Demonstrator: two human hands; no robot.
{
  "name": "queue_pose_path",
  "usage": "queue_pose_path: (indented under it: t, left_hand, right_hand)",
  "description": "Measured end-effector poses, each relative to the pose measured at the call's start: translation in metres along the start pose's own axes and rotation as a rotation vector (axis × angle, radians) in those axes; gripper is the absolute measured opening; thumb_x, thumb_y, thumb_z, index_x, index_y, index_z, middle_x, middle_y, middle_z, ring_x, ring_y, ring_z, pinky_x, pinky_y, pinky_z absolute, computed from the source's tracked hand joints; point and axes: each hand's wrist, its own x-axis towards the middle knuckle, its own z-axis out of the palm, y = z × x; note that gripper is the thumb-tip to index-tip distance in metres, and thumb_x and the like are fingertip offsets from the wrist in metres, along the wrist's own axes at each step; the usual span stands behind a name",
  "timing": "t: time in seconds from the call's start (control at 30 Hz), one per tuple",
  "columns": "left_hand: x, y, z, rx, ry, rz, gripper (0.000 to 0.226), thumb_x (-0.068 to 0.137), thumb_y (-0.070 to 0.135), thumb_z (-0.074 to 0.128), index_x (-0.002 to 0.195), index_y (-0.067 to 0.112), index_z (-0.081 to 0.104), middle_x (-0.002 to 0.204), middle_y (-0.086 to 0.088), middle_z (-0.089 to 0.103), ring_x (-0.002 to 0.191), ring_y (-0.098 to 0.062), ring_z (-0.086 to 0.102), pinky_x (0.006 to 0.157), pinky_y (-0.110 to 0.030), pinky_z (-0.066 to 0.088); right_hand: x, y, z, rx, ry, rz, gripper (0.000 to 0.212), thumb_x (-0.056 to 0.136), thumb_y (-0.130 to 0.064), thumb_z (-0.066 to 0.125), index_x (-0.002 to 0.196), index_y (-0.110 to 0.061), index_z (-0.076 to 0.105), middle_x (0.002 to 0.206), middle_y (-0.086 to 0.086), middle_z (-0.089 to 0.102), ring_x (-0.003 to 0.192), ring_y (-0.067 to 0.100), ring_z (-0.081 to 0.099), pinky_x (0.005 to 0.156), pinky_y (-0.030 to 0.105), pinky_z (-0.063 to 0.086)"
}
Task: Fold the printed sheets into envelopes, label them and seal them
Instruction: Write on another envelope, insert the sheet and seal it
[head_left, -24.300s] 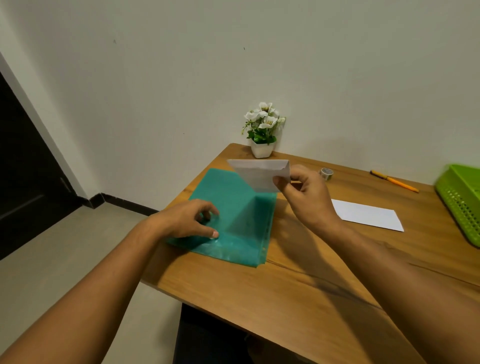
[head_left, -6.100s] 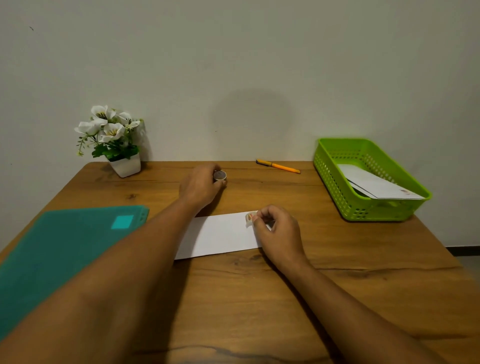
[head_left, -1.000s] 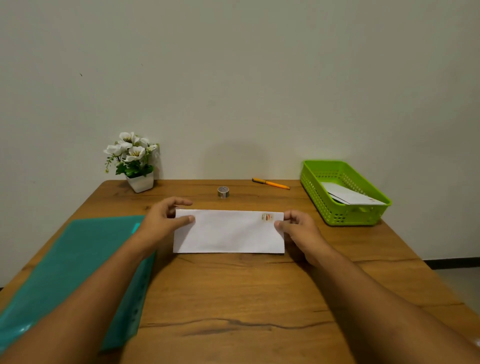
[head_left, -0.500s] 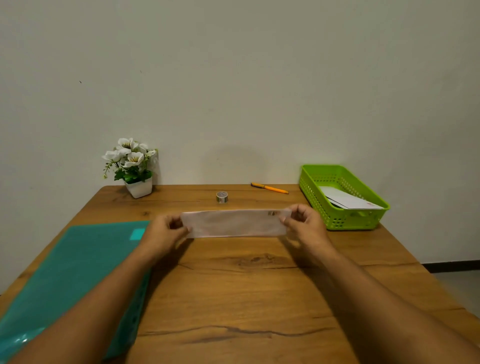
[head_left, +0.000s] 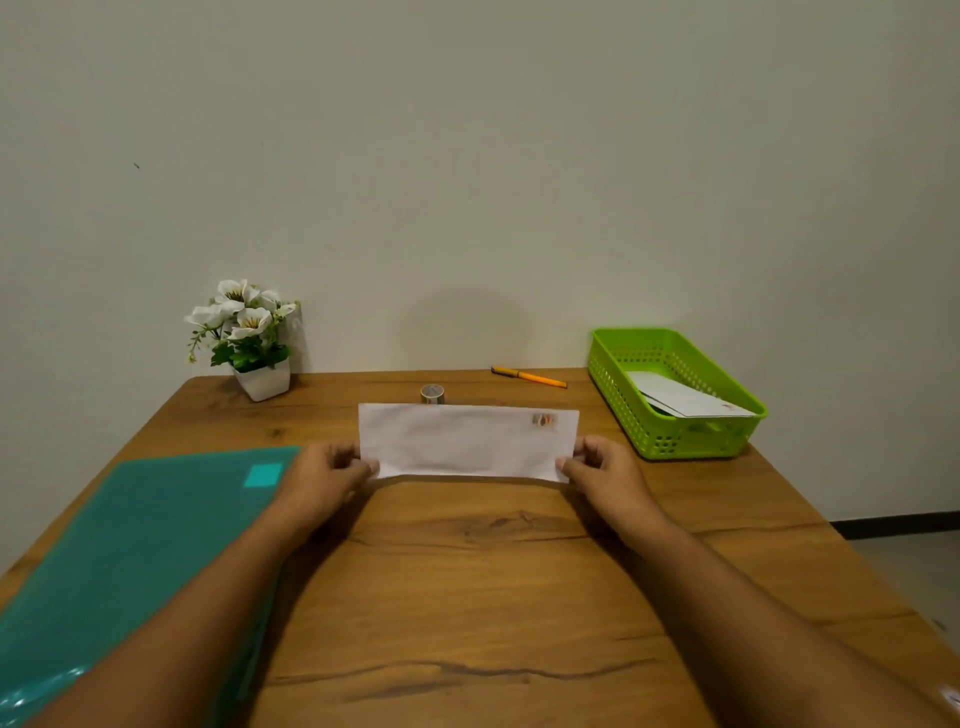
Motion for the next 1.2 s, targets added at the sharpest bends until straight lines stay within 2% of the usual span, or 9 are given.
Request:
queue_pose_path:
  t: [0.07, 0.17, 0.3, 0.43, 0.6, 0.73, 0.87, 0.97, 1.2]
  left_hand:
    - [0.003, 0.007, -0.004, -0.166, 0.017, 0.005, 0.006, 0.095, 0.017, 0.069, 0.097, 0.012, 0.072, 0.087, -0.01, 0.072, 0.08, -0.022, 0.067, 0.067, -0.03, 0.053]
    - [0.015, 0.024, -0.007, -0.334, 0.03, 0.022, 0.007, 0.092, 0.014, 0.073, 0.097, 0.009, 0.073, 0.076, -0.009, 0.071, 0.065, -0.016, 0.064, 0.06, -0.027, 0.056]
    - [0.036, 0.062, 0.014, -0.563, 0.016, 0.005, 0.017, 0.092, 0.013, 0.074, 0.104, 0.001, 0.07, 0.078, -0.01, 0.07, 0.062, -0.012, 0.068, 0.06, -0.022, 0.061]
    - [0.05, 0.112, 0.056, -0.732, 0.001, 0.021, 0.024, 0.091, 0.015, 0.076, 0.107, -0.001, 0.069, 0.083, -0.013, 0.07, 0.066, -0.014, 0.07, 0.065, -0.024, 0.063]
    - [0.06, 0.174, 0.113, -0.843, -0.118, 0.05, 0.022, 0.095, 0.021, 0.074, 0.108, 0.005, 0.068, 0.099, -0.012, 0.073, 0.083, -0.018, 0.074, 0.071, -0.026, 0.063]
    - [0.055, 0.203, 0.164, -0.619, -0.274, 0.176, 0.038, 0.096, 0.018, 0.072, 0.131, 0.007, 0.059, 0.111, -0.007, 0.072, 0.098, -0.018, 0.072, 0.08, -0.031, 0.06]
    - [0.04, 0.205, 0.213, -0.095, -0.303, 0.522, 0.052, 0.091, 0.026, 0.078, 0.138, 0.011, 0.062, 0.126, -0.002, 0.068, 0.119, -0.016, 0.062, 0.105, -0.034, 0.048]
    - [0.029, 0.199, 0.233, 0.215, -0.278, 0.743, 0.053, 0.09, 0.038, 0.075, 0.138, 0.018, 0.063, 0.14, -0.001, 0.063, 0.131, -0.02, 0.054, 0.109, -0.036, 0.043]
    - [0.018, 0.186, 0.246, 0.423, -0.234, 0.89, 0.058, 0.091, 0.049, 0.066, 0.144, 0.027, 0.054, 0.145, 0.007, 0.057, 0.135, -0.016, 0.045, 0.11, -0.039, 0.04]
  right_hand:
    - [0.001, -0.008, -0.009, 0.073, -0.015, 0.012, 0.008, 0.095, -0.003, 0.069, 0.088, -0.007, 0.069, 0.077, 0.008, 0.07, 0.062, 0.01, 0.062, 0.053, 0.02, 0.047]
    - [0.001, -0.02, -0.03, 0.149, -0.047, 0.021, 0.009, 0.096, -0.002, 0.069, 0.087, -0.003, 0.066, 0.072, 0.009, 0.067, 0.063, 0.02, 0.066, 0.049, 0.025, 0.052]
    - [-0.004, -0.032, -0.068, 0.249, -0.032, 0.067, 0.011, 0.097, -0.002, 0.068, 0.086, -0.002, 0.065, 0.063, 0.007, 0.063, 0.064, 0.023, 0.074, 0.052, 0.025, 0.059]
    - [-0.012, -0.027, -0.106, 0.334, 0.096, 0.142, 0.014, 0.098, -0.003, 0.067, 0.084, -0.002, 0.065, 0.063, 0.012, 0.062, 0.067, 0.023, 0.075, 0.055, 0.025, 0.062]
    - [-0.02, -0.011, -0.144, 0.539, 0.275, 0.262, 0.005, 0.096, -0.003, 0.069, 0.098, 0.001, 0.066, 0.075, 0.017, 0.071, 0.068, 0.024, 0.076, 0.058, 0.029, 0.064]
    - [-0.017, -0.004, -0.158, 0.675, 0.4, 0.327, 0.005, 0.097, -0.001, 0.067, 0.1, 0.0, 0.063, 0.085, 0.019, 0.075, 0.066, 0.022, 0.076, 0.063, 0.033, 0.064]
    - [-0.002, -0.003, -0.153, 0.758, 0.497, 0.367, 0.006, 0.097, 0.002, 0.065, 0.102, 0.001, 0.061, 0.09, 0.021, 0.075, 0.066, 0.023, 0.077, 0.061, 0.033, 0.065]
    - [0.008, -0.003, -0.141, 0.792, 0.541, 0.388, 0.004, 0.098, 0.001, 0.065, 0.099, 0.0, 0.061, 0.092, 0.022, 0.075, 0.068, 0.025, 0.078, 0.063, 0.035, 0.066]
    - [0.023, -0.002, -0.114, 0.843, 0.659, 0.387, 0.011, 0.099, 0.001, 0.063, 0.088, 0.002, 0.059, 0.08, 0.018, 0.069, 0.065, 0.026, 0.075, 0.059, 0.034, 0.064]
